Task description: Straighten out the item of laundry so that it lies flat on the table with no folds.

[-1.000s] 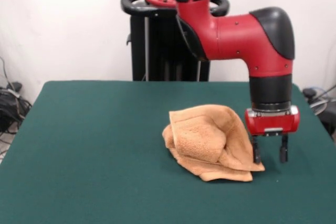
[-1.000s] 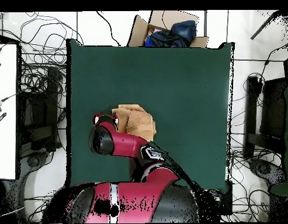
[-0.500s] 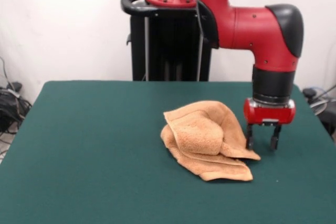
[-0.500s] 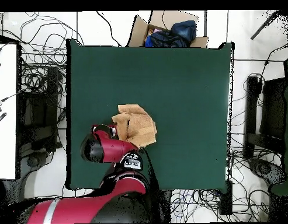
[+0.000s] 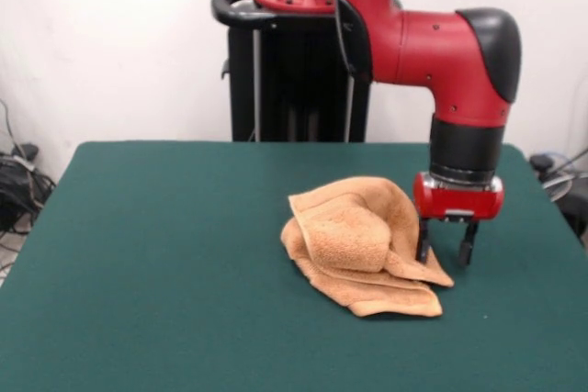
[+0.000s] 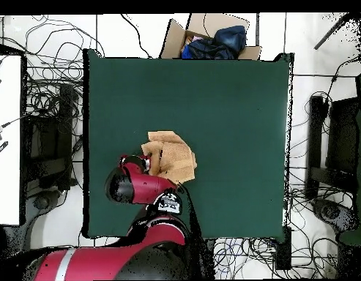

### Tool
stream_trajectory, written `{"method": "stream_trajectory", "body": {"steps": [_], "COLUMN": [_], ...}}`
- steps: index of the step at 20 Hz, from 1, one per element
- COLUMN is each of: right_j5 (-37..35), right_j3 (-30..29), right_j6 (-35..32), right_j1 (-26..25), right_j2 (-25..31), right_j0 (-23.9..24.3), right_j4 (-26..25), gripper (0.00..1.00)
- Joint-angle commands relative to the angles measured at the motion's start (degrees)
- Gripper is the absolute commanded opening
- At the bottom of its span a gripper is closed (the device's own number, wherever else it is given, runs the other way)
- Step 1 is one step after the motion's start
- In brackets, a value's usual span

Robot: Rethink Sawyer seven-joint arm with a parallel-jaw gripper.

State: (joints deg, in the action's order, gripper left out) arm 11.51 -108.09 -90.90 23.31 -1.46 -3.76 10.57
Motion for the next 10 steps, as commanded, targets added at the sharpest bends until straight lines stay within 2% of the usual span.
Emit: {"method": "stream_trajectory", "body": {"steps": [1, 10], "right_j5": [5.7, 8.4], "right_j3": [5.3, 6.0], "right_j6": [-10.9, -10.3], "right_j1": [-3.4, -4.8], "right_j2": [-3.2, -5.5], "right_j0": [-0.7, -2.4], "right_j4": [2.3, 4.7], "gripper": [1.0, 1.0]}}
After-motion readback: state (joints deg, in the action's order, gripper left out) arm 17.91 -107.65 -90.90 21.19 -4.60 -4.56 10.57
